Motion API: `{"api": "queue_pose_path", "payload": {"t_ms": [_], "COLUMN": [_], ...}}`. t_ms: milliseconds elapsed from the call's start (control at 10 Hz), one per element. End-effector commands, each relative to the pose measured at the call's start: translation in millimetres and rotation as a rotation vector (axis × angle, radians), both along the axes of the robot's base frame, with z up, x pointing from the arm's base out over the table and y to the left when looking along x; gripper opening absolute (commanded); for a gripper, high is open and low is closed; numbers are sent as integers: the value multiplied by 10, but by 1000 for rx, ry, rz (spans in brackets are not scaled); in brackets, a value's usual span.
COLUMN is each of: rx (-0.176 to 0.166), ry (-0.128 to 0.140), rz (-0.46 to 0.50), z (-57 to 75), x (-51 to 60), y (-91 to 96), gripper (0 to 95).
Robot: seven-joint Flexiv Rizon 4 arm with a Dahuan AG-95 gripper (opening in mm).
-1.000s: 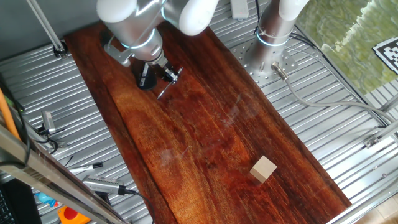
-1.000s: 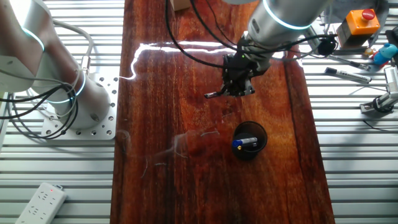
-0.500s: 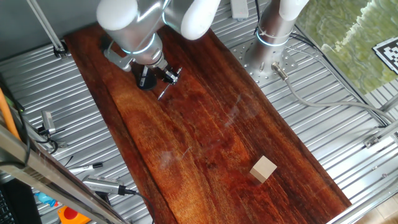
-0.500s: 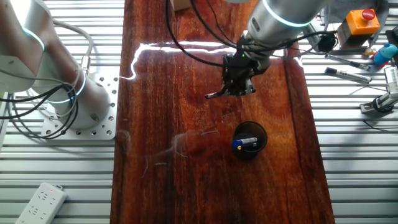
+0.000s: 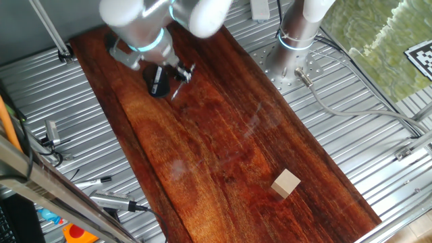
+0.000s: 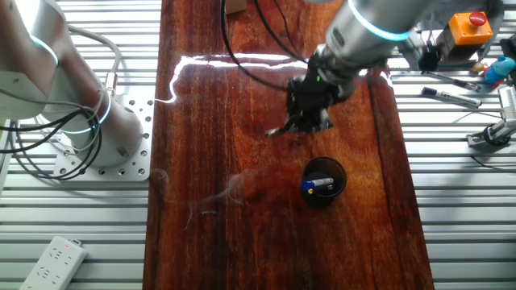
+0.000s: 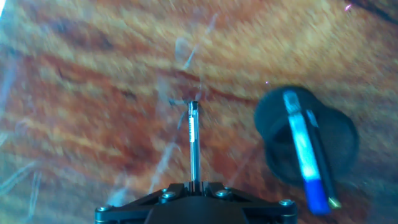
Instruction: Put the pen into the pen holder
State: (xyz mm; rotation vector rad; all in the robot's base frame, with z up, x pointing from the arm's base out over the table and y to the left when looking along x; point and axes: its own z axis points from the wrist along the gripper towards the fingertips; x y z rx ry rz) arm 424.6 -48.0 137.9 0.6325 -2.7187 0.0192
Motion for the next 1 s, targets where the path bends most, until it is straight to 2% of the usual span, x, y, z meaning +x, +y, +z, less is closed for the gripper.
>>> {"api": "queue_pose_path", "payload": {"t_ms": [100, 200, 400, 500, 700, 1000], "rx": [2, -1, 6, 11, 18, 17], "ry": [14, 19, 31, 48, 65, 100], "rz": [-5, -3, 12, 26, 44, 84], "z": [141, 179, 184, 185, 176, 126], "x": [-130, -171, -156, -90, 33, 248], "y": [-261, -372, -548, -685, -824, -934], "gripper": [0, 0, 0, 0, 0, 0]}}
